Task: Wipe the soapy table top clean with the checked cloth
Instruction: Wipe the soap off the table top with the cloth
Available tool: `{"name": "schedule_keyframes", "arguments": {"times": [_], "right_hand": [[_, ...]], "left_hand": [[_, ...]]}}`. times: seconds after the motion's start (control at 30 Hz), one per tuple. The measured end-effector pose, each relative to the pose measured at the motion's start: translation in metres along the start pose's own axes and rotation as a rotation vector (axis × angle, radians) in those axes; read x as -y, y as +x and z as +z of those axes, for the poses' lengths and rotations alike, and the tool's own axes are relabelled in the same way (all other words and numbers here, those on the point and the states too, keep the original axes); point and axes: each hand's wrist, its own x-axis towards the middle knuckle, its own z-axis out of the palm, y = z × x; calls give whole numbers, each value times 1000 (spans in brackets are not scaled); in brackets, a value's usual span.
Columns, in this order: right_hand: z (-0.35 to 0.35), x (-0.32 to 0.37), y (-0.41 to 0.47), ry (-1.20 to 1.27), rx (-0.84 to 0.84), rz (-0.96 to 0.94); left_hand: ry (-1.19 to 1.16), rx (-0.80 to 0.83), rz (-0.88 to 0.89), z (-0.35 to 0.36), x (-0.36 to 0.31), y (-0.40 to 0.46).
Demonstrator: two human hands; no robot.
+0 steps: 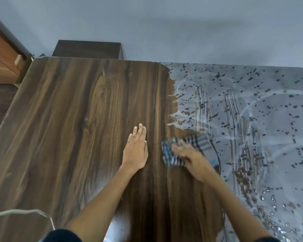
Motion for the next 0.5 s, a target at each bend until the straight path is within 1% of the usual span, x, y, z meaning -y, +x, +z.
{"name": "schedule_keyframes", "arguments": {"times": [0.07, 0.13, 0.23, 0.3, 0.4, 0.47, 0.5], "right_hand": [[-13, -10, 43, 26, -91, 68], [-16, -12, 86, 59, -138, 133], [-3, 10, 116, -7, -175, 183], [5, 29, 103, -31, -140, 77], [6, 33, 54, 10, 14, -93], [-4, 14, 40, 32, 50, -90], [-11, 3, 43, 27, 32, -57]], "left_hand": [[8, 6, 1, -1, -1, 7], [16, 9, 7, -3, -2, 16], [13, 17, 8, -6, -2, 31], [2, 26, 4, -8, -2, 40], [3, 30, 12, -11, 0, 50], [10, 14, 18, -12, 1, 56], [14, 8, 23, -13, 1, 58]]}}
